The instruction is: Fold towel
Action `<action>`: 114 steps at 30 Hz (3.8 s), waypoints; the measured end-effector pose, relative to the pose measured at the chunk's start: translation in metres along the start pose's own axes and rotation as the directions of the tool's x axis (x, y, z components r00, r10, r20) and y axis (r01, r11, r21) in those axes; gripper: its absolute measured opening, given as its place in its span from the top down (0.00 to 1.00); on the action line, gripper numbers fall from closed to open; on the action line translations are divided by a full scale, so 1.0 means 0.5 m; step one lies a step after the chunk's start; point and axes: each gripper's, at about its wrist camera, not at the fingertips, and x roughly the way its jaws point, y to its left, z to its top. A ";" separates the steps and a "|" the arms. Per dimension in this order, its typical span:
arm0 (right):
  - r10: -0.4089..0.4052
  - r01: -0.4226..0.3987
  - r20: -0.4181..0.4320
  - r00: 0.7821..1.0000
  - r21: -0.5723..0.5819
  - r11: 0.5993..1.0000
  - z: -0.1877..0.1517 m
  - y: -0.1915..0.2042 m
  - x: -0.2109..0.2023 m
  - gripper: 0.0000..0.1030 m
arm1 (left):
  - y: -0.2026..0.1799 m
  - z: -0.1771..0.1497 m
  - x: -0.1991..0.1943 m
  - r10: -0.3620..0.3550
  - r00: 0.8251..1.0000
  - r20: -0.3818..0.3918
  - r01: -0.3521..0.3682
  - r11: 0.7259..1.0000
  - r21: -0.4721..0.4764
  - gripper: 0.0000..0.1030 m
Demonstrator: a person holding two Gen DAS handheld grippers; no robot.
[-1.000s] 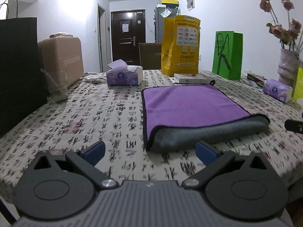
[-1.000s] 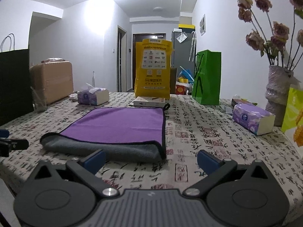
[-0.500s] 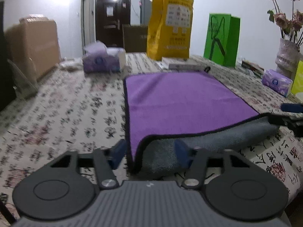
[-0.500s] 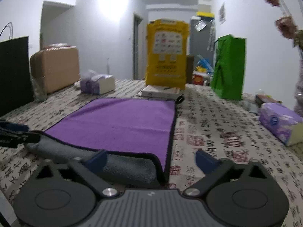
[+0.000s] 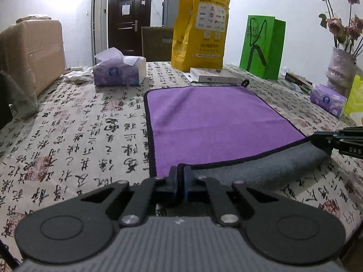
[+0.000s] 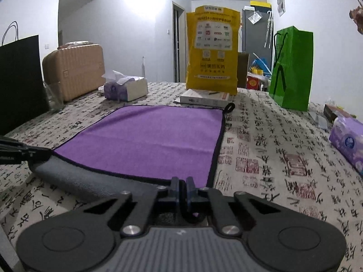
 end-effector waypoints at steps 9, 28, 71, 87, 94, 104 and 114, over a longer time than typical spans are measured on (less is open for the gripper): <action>-0.011 0.012 0.025 1.000 -0.021 1.000 0.020 -0.008 0.020 0.95 | 0.009 0.028 0.009 0.004 0.999 0.038 -0.004 1.000 0.000 0.94; 0.008 -0.003 0.042 0.999 -0.121 0.993 0.106 -0.037 0.106 0.95 | 0.034 0.113 0.078 0.010 0.997 0.076 -0.015 0.998 0.060 0.94; -0.006 0.024 0.087 0.996 -0.212 0.977 0.231 -0.092 0.271 0.95 | 0.075 0.252 0.261 0.036 0.994 0.104 -0.047 0.993 0.109 0.94; -0.014 0.034 0.086 0.996 -0.229 0.973 0.274 -0.117 0.350 0.95 | 0.096 0.303 0.339 0.045 0.995 0.088 -0.056 0.991 0.123 0.94; -0.015 0.029 0.063 0.998 -0.222 0.975 0.281 -0.129 0.390 0.95 | 0.104 0.318 0.375 0.043 0.996 0.075 -0.052 0.992 0.119 0.94; -0.001 0.001 -0.003 1.000 -0.194 0.981 0.274 -0.148 0.452 0.94 | 0.125 0.308 0.431 0.042 0.999 0.007 -0.043 0.994 0.103 0.91; 0.001 -0.002 -0.018 1.000 -0.082 0.997 0.267 -0.184 0.463 0.50 | 0.145 0.302 0.444 0.065 0.997 -0.034 -0.063 0.996 0.064 0.21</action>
